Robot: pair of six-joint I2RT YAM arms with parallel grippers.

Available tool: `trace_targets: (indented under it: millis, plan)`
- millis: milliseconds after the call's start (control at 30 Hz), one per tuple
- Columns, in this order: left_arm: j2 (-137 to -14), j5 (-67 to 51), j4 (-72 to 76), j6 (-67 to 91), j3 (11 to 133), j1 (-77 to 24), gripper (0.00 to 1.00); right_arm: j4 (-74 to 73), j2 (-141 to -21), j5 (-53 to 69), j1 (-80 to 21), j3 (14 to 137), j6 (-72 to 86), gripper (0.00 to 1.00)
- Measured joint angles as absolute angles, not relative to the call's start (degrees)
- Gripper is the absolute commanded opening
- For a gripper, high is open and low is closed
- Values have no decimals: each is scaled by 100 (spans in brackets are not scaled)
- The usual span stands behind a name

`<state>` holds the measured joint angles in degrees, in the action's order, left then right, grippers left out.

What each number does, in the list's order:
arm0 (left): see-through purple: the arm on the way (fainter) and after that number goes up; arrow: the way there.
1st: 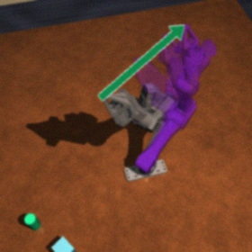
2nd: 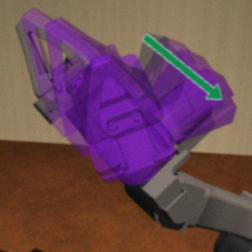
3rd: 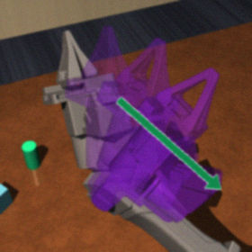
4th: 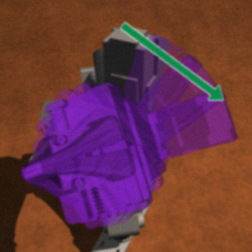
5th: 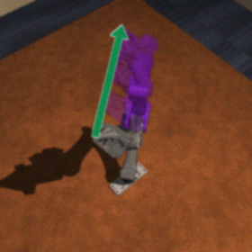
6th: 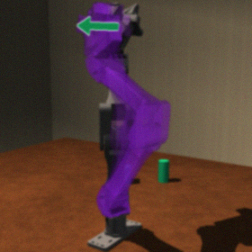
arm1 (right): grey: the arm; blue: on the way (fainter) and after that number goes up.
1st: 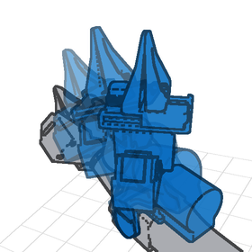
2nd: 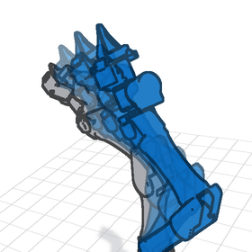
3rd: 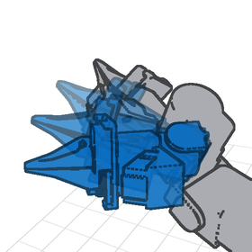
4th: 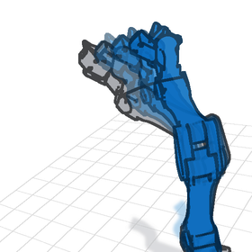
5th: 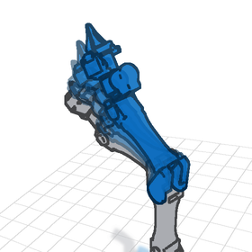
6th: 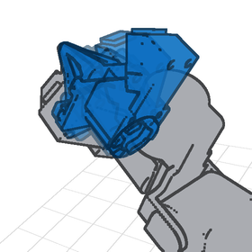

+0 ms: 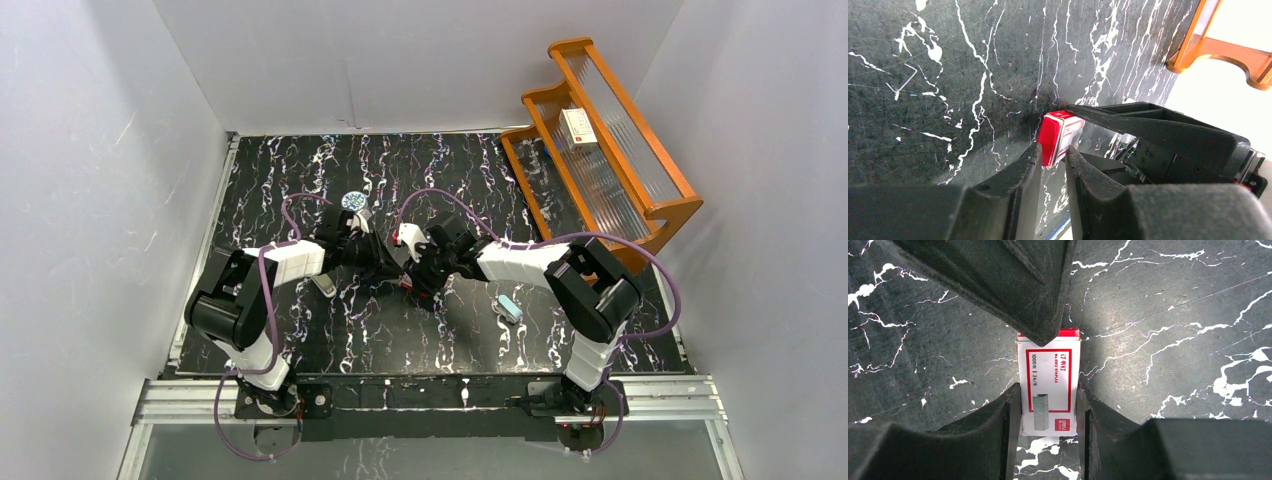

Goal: Load the staples into the stapler

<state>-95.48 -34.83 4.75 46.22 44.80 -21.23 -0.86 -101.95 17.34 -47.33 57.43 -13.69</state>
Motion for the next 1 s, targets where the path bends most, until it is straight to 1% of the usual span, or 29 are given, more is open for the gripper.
trace_targets:
  millis: [33, 100, 233, 467, 800, 1000]
  plan:
    - [-9548, -3472, 475, 4602, 4484, -2123, 14, -86, -10195, 1732, -4733, 5743, -1369, 42]
    - [-9557, -3470, 486, 4582, 4484, -2134, 11, -86, -10195, 1739, -4733, 5743, -1369, 42]
    - [-9636, -3511, 611, 4541, 4480, -2180, 11, -86, -10195, 1787, -4740, 5743, -1369, 43]
    - [-9697, -3636, 838, 4543, 4423, -2231, 11, -161, -10195, 1789, -4762, 5754, -1376, 45]
    - [-9885, -3839, 1229, 4689, 4189, -2226, 17, -478, -10252, 1643, -4871, 5885, -1444, 49]
    - [-9937, -3846, 1347, 4838, 4108, -2220, 18, -720, -10394, 1483, -4971, 6114, -1549, 49]
